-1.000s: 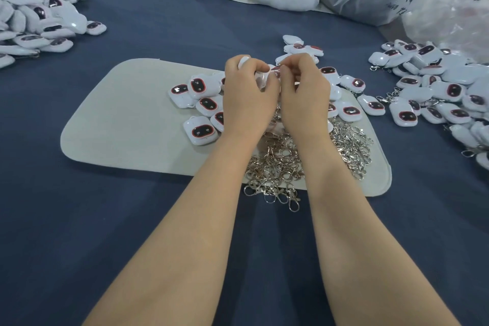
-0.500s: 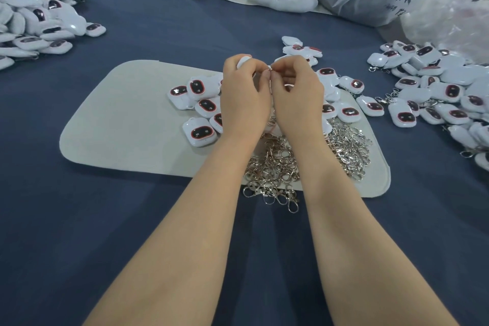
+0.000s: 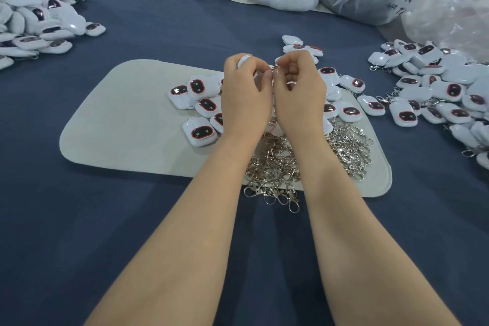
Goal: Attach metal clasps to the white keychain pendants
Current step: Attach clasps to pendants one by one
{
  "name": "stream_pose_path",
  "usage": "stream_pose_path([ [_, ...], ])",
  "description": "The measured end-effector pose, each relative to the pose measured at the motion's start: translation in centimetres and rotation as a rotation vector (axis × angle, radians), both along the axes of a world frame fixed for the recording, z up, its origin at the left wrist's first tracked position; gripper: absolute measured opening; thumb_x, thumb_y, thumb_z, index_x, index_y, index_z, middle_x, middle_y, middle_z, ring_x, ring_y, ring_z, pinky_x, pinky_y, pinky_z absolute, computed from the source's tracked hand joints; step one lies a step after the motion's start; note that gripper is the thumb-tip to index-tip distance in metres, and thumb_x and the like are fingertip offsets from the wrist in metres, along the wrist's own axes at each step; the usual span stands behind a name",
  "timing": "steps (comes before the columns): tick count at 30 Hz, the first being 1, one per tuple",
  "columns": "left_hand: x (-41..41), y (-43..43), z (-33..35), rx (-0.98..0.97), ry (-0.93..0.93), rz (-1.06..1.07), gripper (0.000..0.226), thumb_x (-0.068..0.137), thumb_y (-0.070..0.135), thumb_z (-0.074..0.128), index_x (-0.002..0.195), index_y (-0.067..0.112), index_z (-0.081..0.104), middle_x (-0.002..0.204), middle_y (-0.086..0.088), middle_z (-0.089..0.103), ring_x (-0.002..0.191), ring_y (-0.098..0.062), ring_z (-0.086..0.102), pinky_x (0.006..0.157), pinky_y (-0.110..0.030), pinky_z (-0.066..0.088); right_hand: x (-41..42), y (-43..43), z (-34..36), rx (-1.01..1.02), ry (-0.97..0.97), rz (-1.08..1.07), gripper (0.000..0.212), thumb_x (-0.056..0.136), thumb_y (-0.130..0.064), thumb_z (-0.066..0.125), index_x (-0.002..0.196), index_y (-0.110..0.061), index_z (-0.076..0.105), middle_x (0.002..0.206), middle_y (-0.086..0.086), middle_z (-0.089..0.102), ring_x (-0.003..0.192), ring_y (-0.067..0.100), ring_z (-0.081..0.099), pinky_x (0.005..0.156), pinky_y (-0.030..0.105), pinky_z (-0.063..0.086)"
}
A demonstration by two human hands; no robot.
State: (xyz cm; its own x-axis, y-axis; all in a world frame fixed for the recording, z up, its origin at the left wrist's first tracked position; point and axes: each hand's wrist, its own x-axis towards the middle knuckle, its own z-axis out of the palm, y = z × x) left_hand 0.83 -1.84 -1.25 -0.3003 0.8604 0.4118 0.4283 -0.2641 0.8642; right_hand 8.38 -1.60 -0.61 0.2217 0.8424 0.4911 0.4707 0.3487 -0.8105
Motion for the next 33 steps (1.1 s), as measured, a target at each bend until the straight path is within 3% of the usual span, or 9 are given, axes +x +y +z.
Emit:
stream_pose_path([
  [3,0.14,-0.07,0.05,0.003,-0.011,-0.007,0.011,0.091,0.007,0.056,0.095,0.006,0.066,0.121,-0.007,0.050,0.096,0.002,0.041,0.083,-0.010,0.036,0.00,-0.09,-0.03,-0.009,0.008,0.004,0.010,0.086,0.001,0.053,0.091,-0.006,0.058,0.081,-0.004,0.058,0.067,0.000,0.050,0.068,0.015,0.043],
  [9,0.14,-0.17,0.10,0.008,0.020,-0.010,0.013,0.092,0.007,0.054,0.096,0.005,0.066,0.122,-0.007,0.050,0.096,0.000,0.043,0.082,-0.012,0.037,0.01,-0.01,-0.04,-0.017,0.004,-0.016,0.010,0.084,0.001,0.055,0.089,-0.005,0.060,0.078,-0.005,0.058,0.063,-0.001,0.050,0.068,0.015,0.043],
  [16,0.01,-0.41,0.17,0.023,0.056,-0.009,0.013,0.091,0.006,0.053,0.096,0.004,0.065,0.123,-0.008,0.051,0.100,-0.009,0.050,0.082,-0.018,0.040,0.13,-0.10,-0.21,-0.008,-0.044,0.013,0.008,0.084,0.000,0.055,0.087,-0.006,0.059,0.080,-0.001,0.060,0.069,0.012,0.052,0.073,0.027,0.047],
  [22,-0.01,-0.33,0.07,0.001,0.068,-0.025,0.013,0.092,0.009,0.055,0.098,0.006,0.065,0.126,-0.008,0.049,0.109,-0.010,0.049,0.085,-0.018,0.039,0.29,-0.11,-0.19,-0.025,-0.010,0.018,0.016,0.083,0.001,0.053,0.083,-0.015,0.052,0.074,-0.009,0.055,0.063,0.002,0.048,0.068,0.019,0.044],
  [28,-0.10,-0.24,-0.09,-0.012,0.091,-0.001,0.011,0.092,0.010,0.055,0.097,0.007,0.065,0.123,-0.007,0.049,0.094,-0.005,0.047,0.074,-0.011,0.031,0.24,-0.10,-0.11,0.007,-0.024,0.019,0.012,0.084,0.003,0.052,0.085,-0.009,0.056,0.077,-0.003,0.056,0.067,0.011,0.050,0.070,0.023,0.045],
  [33,-0.12,-0.20,-0.04,0.007,0.071,-0.008,0.011,0.091,0.006,0.055,0.096,0.004,0.064,0.121,-0.008,0.050,0.094,-0.005,0.046,0.078,-0.014,0.034,0.20,0.00,-0.11,-0.014,0.025,0.025,0.015,0.085,-0.001,0.054,0.085,-0.016,0.053,0.075,-0.014,0.054,0.065,-0.002,0.051,0.066,0.011,0.043],
])
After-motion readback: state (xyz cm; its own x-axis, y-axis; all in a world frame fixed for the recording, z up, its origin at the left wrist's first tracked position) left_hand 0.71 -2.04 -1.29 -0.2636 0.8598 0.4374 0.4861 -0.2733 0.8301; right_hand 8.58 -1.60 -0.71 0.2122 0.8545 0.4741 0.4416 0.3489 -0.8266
